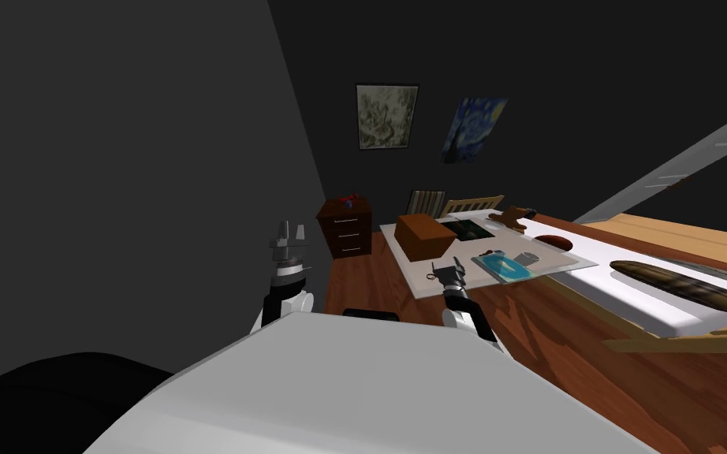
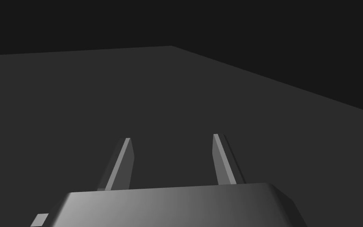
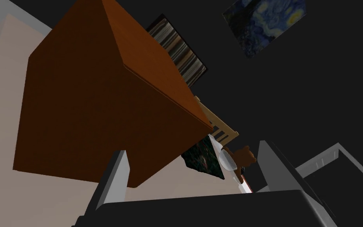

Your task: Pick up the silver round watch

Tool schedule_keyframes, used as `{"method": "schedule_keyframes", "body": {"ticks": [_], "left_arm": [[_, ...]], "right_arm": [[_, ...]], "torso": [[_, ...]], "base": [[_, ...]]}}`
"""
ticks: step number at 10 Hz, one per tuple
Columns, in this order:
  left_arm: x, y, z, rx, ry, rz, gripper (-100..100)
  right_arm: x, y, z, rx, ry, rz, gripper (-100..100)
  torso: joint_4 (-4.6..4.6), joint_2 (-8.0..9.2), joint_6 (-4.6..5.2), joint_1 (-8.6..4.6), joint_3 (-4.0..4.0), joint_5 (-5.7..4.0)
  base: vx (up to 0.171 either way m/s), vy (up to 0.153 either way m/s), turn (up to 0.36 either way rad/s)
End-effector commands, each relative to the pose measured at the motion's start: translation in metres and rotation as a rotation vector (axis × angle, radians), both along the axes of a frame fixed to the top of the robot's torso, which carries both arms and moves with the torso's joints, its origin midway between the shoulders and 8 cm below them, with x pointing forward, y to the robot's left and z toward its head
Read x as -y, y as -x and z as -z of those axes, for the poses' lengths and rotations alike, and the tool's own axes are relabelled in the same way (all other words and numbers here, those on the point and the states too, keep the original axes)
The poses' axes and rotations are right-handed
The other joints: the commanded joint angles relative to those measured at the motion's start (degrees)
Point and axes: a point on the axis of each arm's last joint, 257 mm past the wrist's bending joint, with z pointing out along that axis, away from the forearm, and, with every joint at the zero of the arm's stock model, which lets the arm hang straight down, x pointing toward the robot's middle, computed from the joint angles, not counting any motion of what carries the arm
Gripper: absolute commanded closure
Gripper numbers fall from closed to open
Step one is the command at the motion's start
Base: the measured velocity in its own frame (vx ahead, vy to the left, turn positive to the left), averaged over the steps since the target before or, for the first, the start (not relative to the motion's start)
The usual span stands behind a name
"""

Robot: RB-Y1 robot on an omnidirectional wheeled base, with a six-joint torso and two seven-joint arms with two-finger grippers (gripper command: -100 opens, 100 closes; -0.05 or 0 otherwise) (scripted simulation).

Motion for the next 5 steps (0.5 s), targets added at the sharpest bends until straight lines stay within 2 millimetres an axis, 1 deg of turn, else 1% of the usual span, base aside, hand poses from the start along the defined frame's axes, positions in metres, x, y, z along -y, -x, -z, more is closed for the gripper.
{"method": "schedule_keyframes", "body": {"ticks": [1, 2, 3, 4, 5], "left_arm": [[0.0, 0.0, 0.0, 0.0, 0.0, 0.0, 0], [0.0, 0.0, 0.0, 0.0, 0.0, 0.0, 0], [0.0, 0.0, 0.0, 0.0, 0.0, 0.0, 0], [0.0, 0.0, 0.0, 0.0, 0.0, 0.0, 0], [0.0, 0.0, 0.0, 0.0, 0.0, 0.0, 0]], "right_arm": [[0.014, 0.001, 0.019, -0.022, -0.085, 0.028, -100], [0.016, 0.004, 0.03, -0.045, -0.088, 0.035, -100], [0.027, 0.006, 0.044, -0.059, -0.16, 0.061, -100], [0.029, 0.009, 0.053, -0.076, -0.163, 0.068, -100], [0.039, 0.012, 0.065, -0.085, -0.235, 0.096, -100]], "torso": [[0.0, 0.0, 0.0, 0.0, 0.0, 0.0], [0.01, -0.01, -0.02, 0.02, 0.0, 0.0], [0.01, 0.02, -0.01, -0.03, 0.02, 0.0], [0.01, 0.0, -0.01, -0.02, 0.01, -0.01], [0.01, 0.01, -0.01, -0.05, 0.01, -0.01]], "base": [[0.054, 0.065, 0.037], [0.048, 0.05, 0.017], [0.056, 0.056, 0.034], [0.055, 0.044, 0.016], [0.077, 0.058, 0.041]]}}
